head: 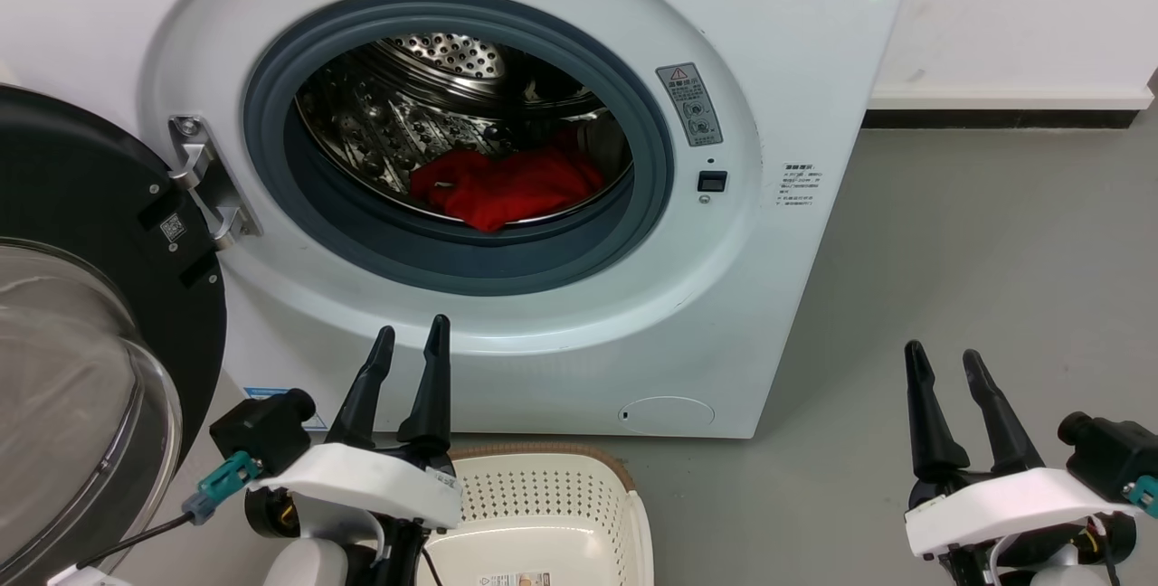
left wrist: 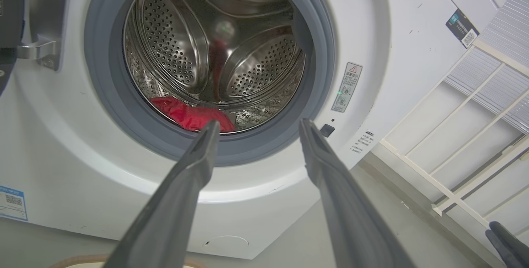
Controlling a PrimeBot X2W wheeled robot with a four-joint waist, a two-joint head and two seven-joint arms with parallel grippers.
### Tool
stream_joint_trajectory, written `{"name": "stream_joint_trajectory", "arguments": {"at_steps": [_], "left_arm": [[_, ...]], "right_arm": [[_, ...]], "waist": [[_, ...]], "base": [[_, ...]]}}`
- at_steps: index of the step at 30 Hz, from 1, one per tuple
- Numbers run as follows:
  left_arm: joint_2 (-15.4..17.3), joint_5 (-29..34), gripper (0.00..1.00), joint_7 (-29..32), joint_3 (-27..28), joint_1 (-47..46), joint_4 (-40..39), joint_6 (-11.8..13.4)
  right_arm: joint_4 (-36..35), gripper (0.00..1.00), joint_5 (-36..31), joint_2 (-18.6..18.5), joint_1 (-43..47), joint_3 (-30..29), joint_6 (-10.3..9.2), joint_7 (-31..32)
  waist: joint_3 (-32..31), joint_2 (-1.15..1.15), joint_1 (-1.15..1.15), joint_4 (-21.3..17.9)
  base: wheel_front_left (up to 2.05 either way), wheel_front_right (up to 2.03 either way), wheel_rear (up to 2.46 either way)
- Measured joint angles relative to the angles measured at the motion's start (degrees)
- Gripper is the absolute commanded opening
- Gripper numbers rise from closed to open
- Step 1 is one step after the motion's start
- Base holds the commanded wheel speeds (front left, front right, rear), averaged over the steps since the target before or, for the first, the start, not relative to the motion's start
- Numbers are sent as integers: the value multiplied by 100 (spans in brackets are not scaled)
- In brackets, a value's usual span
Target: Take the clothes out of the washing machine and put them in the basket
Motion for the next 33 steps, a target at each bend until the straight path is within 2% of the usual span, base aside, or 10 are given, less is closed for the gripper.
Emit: {"name": "stream_joint_trajectory", "arguments": {"at_steps": [33], "left_arm": [[3,1903,100,-414,-221,-32,183,248]], "right_arm": [[214,100,-1807,-1,8,36,1,-352]], "waist": [[-9,0,0,65]], "base": [[0,0,0]]}}
